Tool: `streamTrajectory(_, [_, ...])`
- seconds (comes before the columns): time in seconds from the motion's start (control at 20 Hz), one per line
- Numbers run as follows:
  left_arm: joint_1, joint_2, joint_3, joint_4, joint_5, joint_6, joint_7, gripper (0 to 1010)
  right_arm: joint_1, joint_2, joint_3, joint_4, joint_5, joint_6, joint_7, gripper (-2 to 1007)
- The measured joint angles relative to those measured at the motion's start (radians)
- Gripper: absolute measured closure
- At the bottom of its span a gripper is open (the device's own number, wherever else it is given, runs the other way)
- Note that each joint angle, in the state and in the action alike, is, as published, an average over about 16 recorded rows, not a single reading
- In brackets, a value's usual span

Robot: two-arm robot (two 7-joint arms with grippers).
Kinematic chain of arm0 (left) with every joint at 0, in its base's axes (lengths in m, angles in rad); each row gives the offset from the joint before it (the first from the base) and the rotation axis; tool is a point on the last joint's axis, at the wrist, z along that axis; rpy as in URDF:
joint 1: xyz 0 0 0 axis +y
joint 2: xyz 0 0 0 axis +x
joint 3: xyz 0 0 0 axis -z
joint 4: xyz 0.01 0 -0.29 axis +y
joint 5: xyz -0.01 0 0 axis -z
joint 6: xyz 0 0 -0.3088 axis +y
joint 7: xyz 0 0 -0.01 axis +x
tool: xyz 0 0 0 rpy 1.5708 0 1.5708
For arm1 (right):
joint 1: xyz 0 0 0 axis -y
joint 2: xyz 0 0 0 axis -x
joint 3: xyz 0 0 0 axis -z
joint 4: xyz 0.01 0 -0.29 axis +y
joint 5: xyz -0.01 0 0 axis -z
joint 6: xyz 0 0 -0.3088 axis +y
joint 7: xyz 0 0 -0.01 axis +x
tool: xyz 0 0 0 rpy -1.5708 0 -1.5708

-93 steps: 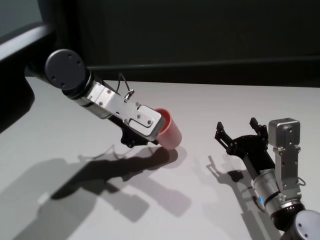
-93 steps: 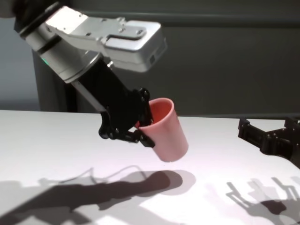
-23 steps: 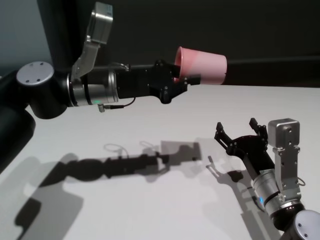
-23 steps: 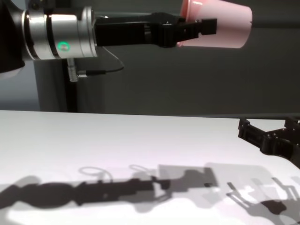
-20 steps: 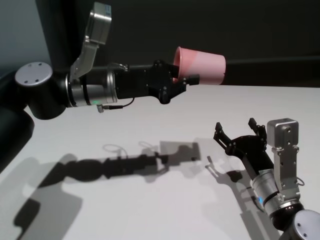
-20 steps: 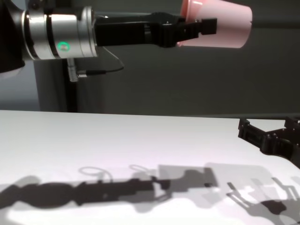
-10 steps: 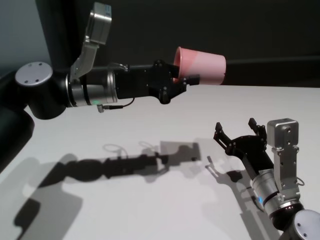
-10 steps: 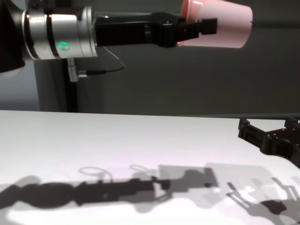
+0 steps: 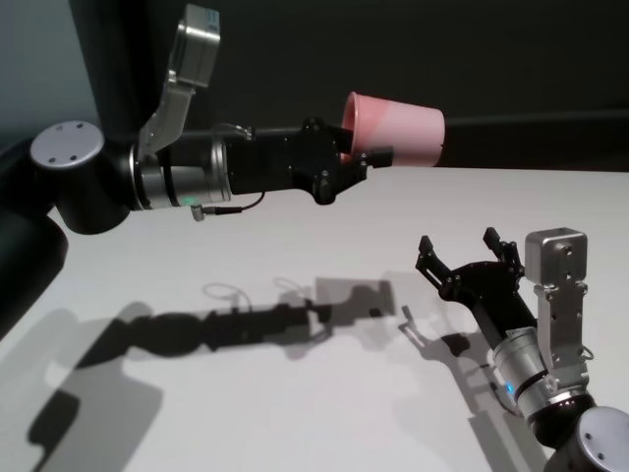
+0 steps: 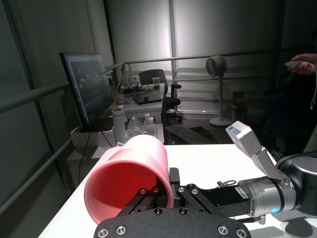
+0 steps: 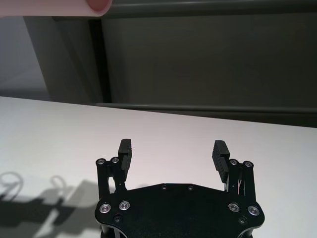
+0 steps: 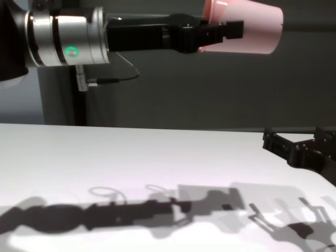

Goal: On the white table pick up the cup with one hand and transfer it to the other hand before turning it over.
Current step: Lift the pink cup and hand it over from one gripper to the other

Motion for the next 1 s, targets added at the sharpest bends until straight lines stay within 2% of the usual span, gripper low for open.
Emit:
streamTrajectory(0.25, [0.000, 0.000, 0.000, 0.000, 0.001, 0.000, 0.000, 964, 0.006, -0.022, 0.024, -0.001, 0.041, -0.009, 0.035, 2])
streamTrajectory(0.55, [-0.001, -0.001, 0.001, 0.001, 0.001, 0.000, -0.001, 964, 0.003, -0.055, 0.068, -0.005, 0.111, -0.026, 0.080, 2])
streamTrajectory(0.8, [-0.001, -0.001, 0.001, 0.001, 0.001, 0.000, -0.001, 964, -0.010, -0.084, 0.111, -0.009, 0.191, -0.039, 0.118, 2])
streamTrajectory(1.0, [-0.001, -0.001, 0.001, 0.001, 0.002, 0.000, -0.001, 964, -0.019, -0.099, 0.140, -0.011, 0.261, -0.046, 0.152, 2])
